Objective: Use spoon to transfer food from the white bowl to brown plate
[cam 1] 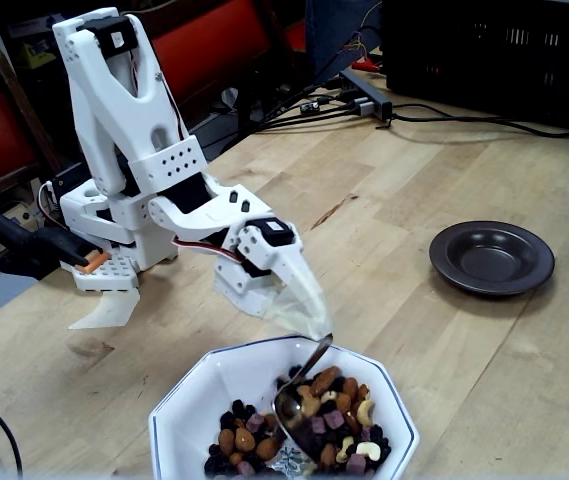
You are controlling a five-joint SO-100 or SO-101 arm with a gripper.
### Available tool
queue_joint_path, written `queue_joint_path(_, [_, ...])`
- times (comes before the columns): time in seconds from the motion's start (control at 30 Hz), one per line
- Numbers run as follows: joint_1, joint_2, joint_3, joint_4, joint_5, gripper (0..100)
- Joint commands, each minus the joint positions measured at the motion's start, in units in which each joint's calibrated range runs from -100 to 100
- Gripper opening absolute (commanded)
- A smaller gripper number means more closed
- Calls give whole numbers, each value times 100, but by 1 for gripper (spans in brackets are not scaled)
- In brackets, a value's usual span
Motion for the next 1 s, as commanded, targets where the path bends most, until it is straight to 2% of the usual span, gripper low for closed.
queue_joint_path(0.0, [-169,-21,-285,-85,-34,3])
queue_joint_path(0.13, [-147,-21,-285,-85,-83,3])
queue_joint_path(0.43, [-147,-46,-294,-85,-835,3])
queue_joint_path(0.97, [-139,-89,-294,-85,-1509,3])
